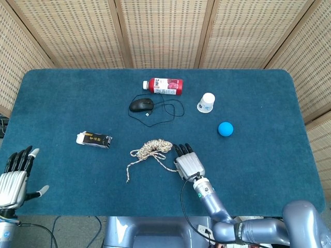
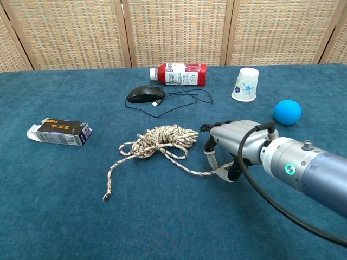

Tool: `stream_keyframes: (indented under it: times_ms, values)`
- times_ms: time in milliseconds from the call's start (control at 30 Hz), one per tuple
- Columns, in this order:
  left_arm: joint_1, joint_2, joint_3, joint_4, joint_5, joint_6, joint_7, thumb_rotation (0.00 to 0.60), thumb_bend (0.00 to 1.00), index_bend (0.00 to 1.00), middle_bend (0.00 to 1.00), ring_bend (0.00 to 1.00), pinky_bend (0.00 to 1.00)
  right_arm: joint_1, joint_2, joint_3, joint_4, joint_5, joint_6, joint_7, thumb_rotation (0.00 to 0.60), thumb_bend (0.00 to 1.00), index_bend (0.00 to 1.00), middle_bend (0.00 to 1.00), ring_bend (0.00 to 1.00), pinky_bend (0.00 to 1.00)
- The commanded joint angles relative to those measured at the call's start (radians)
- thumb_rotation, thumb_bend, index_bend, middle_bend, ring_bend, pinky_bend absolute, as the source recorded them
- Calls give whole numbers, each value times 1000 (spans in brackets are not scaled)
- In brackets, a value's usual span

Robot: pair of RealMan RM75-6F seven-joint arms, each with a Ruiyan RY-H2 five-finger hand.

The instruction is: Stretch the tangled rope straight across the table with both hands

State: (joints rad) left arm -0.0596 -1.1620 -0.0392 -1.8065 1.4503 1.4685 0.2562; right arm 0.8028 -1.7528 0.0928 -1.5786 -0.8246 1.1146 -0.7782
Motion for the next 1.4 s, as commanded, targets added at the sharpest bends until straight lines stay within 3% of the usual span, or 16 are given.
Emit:
stream_keyframes:
  times_ms: [33,333,633,1033,1167,1400]
  values:
    - [-46,-31,-7,35,37,-49,-5,600,146,0,0,0,0,-2,7,3,-8,-2,-1,-1,600,525,708,0,0,0]
    - [-219,-103,-37,116,99,-248,-77,600,146,7,0,0,0,-8,14,3,-22,4,2,-12,600,524,712,0,0,0]
    - [-393,-180,-31,316,297,-336,-33,600,155,182,0,0,0,-6,15,9,-33,13,8,-32,600,525,716,0,0,0]
    - [-567,-289,64,671,600,-223,-154,600,155,273,0,0,0,-5,21,11,-18,15,0,-40,600,525,716,0,0,0]
    - [-606,-326,94,755,643,-207,-178,600,172,346,0,0,0,-4,18,13,-9,20,-5,-38,600,525,716,0,0,0]
    - [-658,-395,135,871,689,-207,-206,600,213,377,0,0,0,-4,17,15,3,26,-10,-38,600,525,716,0,0,0]
